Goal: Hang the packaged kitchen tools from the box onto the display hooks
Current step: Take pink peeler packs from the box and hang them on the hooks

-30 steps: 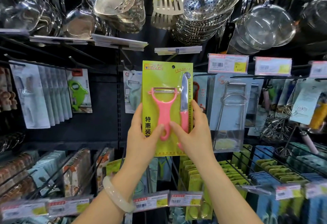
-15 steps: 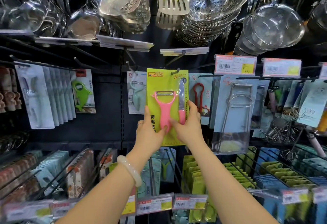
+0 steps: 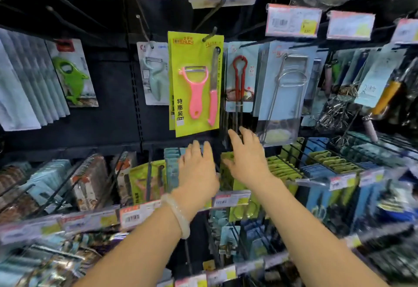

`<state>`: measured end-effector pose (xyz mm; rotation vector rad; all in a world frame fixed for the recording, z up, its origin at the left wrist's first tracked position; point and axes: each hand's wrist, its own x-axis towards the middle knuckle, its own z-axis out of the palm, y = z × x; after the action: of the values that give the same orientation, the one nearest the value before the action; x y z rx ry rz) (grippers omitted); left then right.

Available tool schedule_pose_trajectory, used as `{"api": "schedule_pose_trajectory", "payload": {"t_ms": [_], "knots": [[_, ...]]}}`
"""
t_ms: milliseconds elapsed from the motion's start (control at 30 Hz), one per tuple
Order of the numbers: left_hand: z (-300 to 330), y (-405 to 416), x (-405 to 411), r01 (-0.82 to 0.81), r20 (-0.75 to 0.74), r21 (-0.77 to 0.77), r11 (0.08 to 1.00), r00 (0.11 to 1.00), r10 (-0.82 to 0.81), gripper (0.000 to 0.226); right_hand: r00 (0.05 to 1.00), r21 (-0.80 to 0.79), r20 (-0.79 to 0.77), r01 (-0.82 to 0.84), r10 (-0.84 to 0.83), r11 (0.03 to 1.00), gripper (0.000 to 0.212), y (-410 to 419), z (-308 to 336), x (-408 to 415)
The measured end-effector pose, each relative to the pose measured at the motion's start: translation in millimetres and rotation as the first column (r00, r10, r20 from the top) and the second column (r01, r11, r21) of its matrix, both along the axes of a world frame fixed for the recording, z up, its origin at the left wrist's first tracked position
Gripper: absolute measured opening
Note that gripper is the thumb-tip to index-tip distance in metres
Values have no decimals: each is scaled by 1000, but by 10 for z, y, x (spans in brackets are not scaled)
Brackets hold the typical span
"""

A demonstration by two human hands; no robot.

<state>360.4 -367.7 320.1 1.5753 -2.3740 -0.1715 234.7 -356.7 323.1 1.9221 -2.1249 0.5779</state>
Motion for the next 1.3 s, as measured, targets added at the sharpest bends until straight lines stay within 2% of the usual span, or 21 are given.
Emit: {"api": "schedule_pose_trajectory", "payload": {"t_ms": [167, 267, 467, 667, 833, 1067, 1300], "knots": [[-405, 429, -301, 254, 7, 20, 967, 967, -254, 78, 993, 27, 77, 86, -88, 996, 72, 662, -465, -189], [-773, 715, -449, 395, 40, 60, 917, 917, -397, 78, 970, 89, 120, 202, -212, 975, 72, 1117, -971, -301], [-1501, 1220, -662, 531, 121, 269, 803, 809, -575, 80, 895, 397, 108, 361, -433, 844, 71, 1917, -1768, -405], [-1945, 1563, -828, 570, 197, 382, 727, 718, -667, 78, 813, 580, 116, 411, -571, 703, 70, 2419, -2148, -452], [-2191, 1767, -972, 586, 197, 410, 700, 692, -695, 76, 760, 665, 133, 408, -636, 626, 70, 2654, -2364, -547], [-2437, 2049, -1358, 574, 209, 467, 672, 667, -715, 74, 723, 722, 167, 373, -670, 582, 71, 2967, -2618, -949], [-2663, 2429, -2245, 506, 227, 522, 687, 694, -683, 74, 749, 748, 193, 305, -633, 589, 66, 3250, -2911, -1989]]}}
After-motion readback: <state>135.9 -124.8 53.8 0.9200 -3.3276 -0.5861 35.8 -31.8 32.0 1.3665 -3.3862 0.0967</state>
